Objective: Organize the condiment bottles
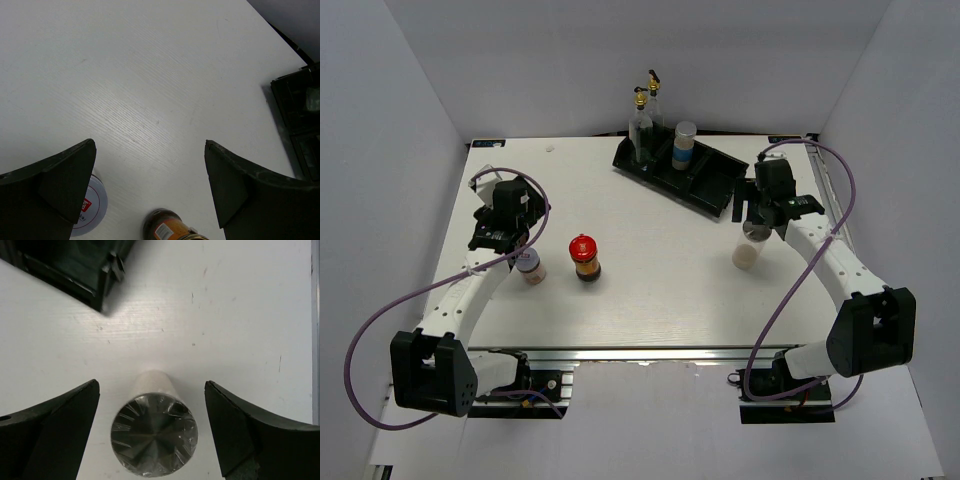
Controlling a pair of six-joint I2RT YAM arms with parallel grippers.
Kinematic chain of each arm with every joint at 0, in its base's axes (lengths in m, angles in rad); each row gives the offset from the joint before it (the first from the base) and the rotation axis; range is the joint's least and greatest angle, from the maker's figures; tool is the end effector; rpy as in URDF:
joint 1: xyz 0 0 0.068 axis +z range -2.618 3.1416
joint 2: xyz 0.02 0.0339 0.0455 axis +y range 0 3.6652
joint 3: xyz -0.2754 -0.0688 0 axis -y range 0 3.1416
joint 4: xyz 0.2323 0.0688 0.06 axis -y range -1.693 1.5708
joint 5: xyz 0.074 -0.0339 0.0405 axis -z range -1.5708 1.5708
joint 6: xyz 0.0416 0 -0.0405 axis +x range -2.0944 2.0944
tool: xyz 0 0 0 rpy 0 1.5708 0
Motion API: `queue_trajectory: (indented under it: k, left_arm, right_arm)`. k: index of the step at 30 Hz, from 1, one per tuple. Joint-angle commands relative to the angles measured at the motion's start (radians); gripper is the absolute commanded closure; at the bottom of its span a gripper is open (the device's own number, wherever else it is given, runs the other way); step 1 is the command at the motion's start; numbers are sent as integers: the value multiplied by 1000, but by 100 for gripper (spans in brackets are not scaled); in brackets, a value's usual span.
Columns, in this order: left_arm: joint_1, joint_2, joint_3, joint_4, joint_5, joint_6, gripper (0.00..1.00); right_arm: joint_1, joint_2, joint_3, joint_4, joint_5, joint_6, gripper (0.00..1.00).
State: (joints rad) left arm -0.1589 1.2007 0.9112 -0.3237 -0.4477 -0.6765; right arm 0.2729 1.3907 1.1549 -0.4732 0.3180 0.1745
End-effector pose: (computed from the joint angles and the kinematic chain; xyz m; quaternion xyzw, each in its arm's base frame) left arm 0.2510 -0.0220 0.2973 -0.3203 0.8104 -0.0021 0.4905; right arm 0.2892 0.0674 0.3146 0.0219 0.8993 -0.0488 0.4341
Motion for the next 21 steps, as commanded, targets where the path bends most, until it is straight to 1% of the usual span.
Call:
queue_trajectory:
  k: [1, 5, 8, 9, 10, 11, 12, 13, 15, 16, 17, 18, 19, 21]
  left_arm:
    - [4, -41, -18, 48, 47, -9, 2]
    - [5, -38, -14, 49, 50, -8, 2]
    - [4, -35, -12, 51, 46, -8, 2]
    - [4, -33, -12, 51, 47, -8, 2]
    - [4, -32, -6, 48, 47, -9, 2]
    - [4, -33, -5, 48, 52, -8, 2]
    - [5, -36, -5, 54, 52, -9, 2]
    - [5, -39, -8, 57, 50, -9, 2]
    - [4, -46, -11, 67, 46, -6, 2]
    - [4, -47, -14, 72, 43, -6, 2]
    - [4, -44, -15, 77, 41, -5, 2]
    - [4, -40, -15, 81, 37, -3, 2]
    - [5, -36, -14, 84, 37, 0, 2]
    - [4, -18, -6, 84, 29, 6, 2]
  right_arm:
    - [-14, -3, -23, -25, 20, 37, 11]
    - [-14, 8, -60, -39, -45, 54, 11]
    - [-14, -15, -87, -50, -65, 72, 19]
    - [-14, -24, -92, -57, -65, 75, 35]
    - [-14, -42, -90, -65, -60, 77, 48]
    - [-12, -53, -84, -68, -57, 74, 59]
    - [-11, -65, -75, -65, -65, 71, 77]
    - [-6, -87, -48, -64, -74, 50, 82]
    - [35, -97, -8, -51, -124, 7, 88]
    - [57, -99, 17, -50, -149, -54, 89]
    - [105, -95, 75, -47, -184, -88, 90]
    - [129, -85, 106, -33, -256, -117, 90]
    - [152, -52, 174, -22, -292, -163, 90]
    - [186, -1, 250, 2, -399, -170, 90]
